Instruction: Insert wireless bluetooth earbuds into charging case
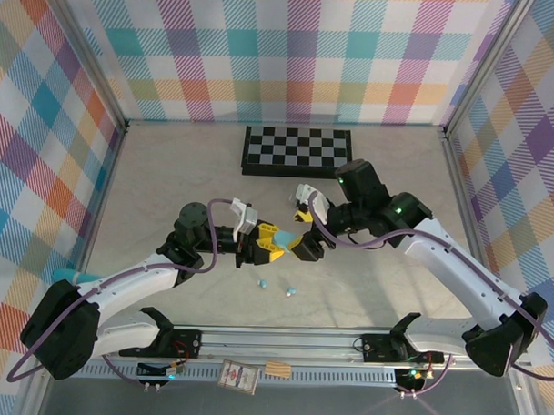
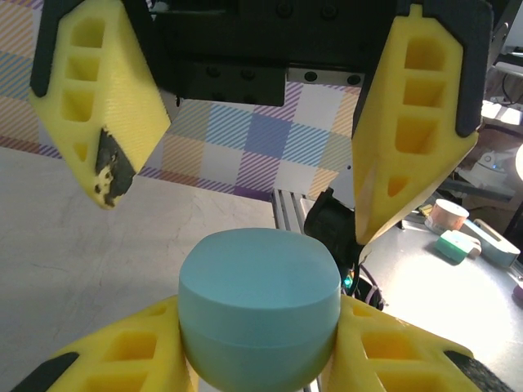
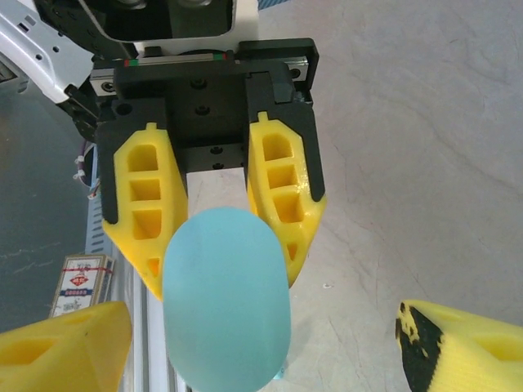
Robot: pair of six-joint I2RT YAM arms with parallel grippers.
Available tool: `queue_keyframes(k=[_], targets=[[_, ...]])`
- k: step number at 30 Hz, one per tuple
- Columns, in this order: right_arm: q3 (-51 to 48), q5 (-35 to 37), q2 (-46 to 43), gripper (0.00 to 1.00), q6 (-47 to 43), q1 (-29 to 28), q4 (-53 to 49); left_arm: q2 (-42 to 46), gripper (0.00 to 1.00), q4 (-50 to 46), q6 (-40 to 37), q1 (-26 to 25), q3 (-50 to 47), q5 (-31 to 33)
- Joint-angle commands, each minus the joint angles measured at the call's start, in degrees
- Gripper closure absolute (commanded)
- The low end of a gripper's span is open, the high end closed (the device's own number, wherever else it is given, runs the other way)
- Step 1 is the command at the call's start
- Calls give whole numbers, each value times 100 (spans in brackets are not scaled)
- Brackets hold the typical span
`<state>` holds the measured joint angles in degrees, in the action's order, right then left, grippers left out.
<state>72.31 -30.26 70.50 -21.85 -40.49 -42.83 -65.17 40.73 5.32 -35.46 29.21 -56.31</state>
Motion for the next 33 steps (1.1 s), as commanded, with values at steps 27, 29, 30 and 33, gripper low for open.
queue_keyframes(k=[27, 29, 30, 33], targets=[[-24, 786, -203, 32, 313, 218, 236, 57, 75, 489, 206, 22, 67, -59], [-24, 795, -228, 33, 338, 226, 286, 63, 75, 496, 210, 22, 67, -56], [-45, 785, -245, 35, 330, 237, 299, 64, 75, 495, 210, 24, 67, -58], [-68, 834, -260, 39, 266, 230, 362, 59, 74, 497, 212, 22, 80, -71]])
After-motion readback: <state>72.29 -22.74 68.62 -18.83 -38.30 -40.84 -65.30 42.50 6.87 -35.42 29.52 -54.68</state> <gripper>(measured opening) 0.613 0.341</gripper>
